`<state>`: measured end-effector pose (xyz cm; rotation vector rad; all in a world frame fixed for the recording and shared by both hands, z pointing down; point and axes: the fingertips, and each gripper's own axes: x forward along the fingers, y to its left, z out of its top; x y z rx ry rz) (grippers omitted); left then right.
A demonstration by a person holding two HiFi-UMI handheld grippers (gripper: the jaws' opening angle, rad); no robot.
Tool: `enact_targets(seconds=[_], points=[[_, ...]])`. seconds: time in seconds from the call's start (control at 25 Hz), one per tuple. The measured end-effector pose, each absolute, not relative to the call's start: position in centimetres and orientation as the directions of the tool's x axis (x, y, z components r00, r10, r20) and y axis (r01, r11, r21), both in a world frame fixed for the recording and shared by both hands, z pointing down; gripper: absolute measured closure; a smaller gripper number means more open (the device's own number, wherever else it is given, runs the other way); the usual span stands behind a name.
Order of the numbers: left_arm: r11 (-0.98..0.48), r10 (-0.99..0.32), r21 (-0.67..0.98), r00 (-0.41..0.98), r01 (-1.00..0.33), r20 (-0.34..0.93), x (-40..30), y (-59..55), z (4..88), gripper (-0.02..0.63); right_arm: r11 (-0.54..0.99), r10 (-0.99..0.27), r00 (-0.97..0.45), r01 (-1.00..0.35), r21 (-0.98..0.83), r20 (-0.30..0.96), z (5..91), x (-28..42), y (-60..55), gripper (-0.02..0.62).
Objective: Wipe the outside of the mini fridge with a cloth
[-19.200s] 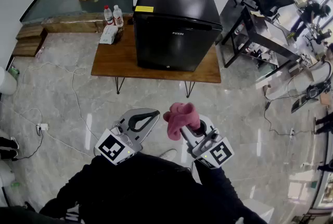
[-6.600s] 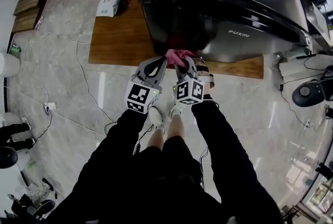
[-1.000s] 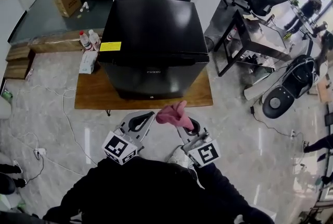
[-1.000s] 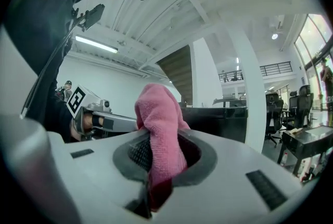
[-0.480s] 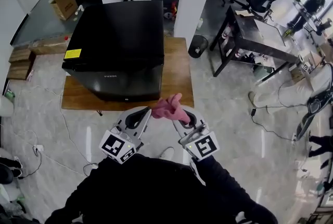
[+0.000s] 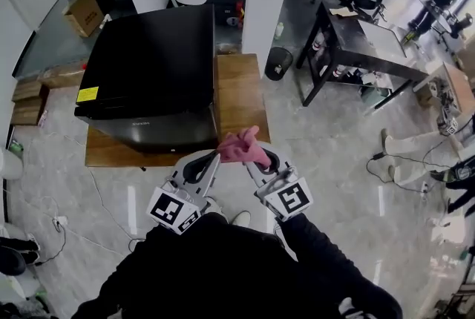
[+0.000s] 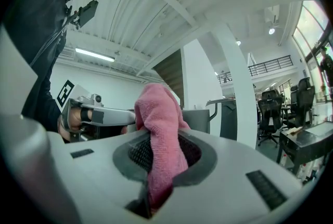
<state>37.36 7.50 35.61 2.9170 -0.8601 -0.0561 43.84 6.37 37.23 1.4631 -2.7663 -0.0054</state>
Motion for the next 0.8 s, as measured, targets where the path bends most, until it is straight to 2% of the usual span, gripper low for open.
enact_targets(seconds=[0.44,0.64,0.8], points=[[-0.872,-0.479,0.121,0.878,-0.474,-0.016,39.9,2.5,35.8,0.600,0.551,-0.834,-0.550,-0.834,0.014,0.052,38.4,45.2,-0.8,0.532],[-0.846,-0.520,0.139,0.854,-0.515,-0.001,42.8,1.7,36.5,0.600,0.613,-0.788,-0.612,-0.790,-0.009,0.062,39.4,47.0,-3.6,0.532],[-0.792,-0.601,0.133,0.799,-0.596,-0.002,44.1,0.3,37.5,0.600,0.695,-0.717,-0.694,-0.719,-0.016,0.060,40.2,47.3,-5.9,0.532]])
